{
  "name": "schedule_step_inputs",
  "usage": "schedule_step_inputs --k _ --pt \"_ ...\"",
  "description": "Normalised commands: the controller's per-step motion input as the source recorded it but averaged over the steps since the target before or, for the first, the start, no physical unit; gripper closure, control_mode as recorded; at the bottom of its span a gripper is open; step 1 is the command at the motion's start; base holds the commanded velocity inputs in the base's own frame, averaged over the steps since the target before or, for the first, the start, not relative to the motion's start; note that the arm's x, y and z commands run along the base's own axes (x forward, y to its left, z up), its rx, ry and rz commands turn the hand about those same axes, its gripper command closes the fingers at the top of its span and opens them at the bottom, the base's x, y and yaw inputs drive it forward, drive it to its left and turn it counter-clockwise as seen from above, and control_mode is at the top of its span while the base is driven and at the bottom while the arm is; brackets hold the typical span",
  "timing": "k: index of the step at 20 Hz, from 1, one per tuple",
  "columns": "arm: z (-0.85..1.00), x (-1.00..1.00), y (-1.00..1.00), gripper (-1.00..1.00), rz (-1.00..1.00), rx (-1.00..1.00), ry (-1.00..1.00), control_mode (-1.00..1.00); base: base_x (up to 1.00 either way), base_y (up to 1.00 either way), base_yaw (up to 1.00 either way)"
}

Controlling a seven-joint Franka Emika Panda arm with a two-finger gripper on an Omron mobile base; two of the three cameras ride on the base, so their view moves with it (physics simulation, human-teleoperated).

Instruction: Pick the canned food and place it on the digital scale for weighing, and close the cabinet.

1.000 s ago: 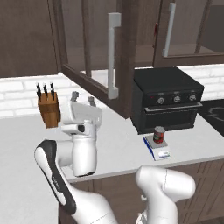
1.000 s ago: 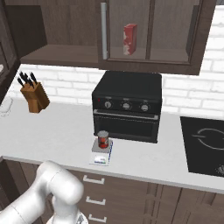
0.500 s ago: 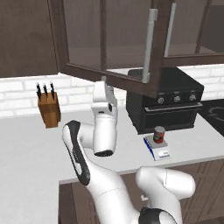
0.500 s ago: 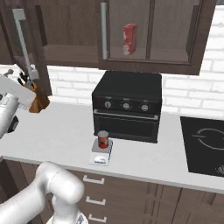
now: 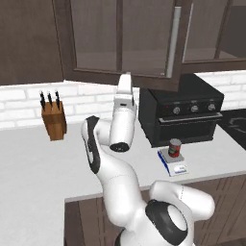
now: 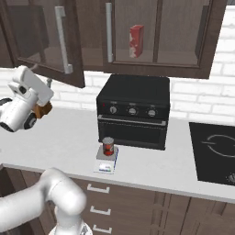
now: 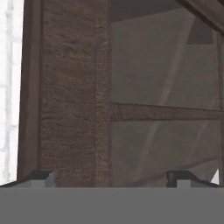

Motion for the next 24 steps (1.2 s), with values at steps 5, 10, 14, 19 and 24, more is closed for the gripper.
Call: schedule_step_inputs --k 5,10,14,19,24 --pt "0.57 0.55 -0.01 -1.00 -0.10 0.13 0.00 -1.00 0.00 0.00 0.00" --pt "0.54 0.53 0.00 -1.00 -0.10 0.07 0.00 -1.00 0.00 0.00 0.00" --pt "0.38 0.49 -0.01 -1.00 0.00 0.00 0.06 -1.00 0.00 0.00 0.00" --pt "0.46 0.24 -0.01 -1.00 0.01 0.00 0.25 -1.00 0.00 0.00 0.00" --pt "0.31 0.29 -0.07 -1.00 0.00 -0.03 0.18 -1.00 0.00 0.00 0.00"
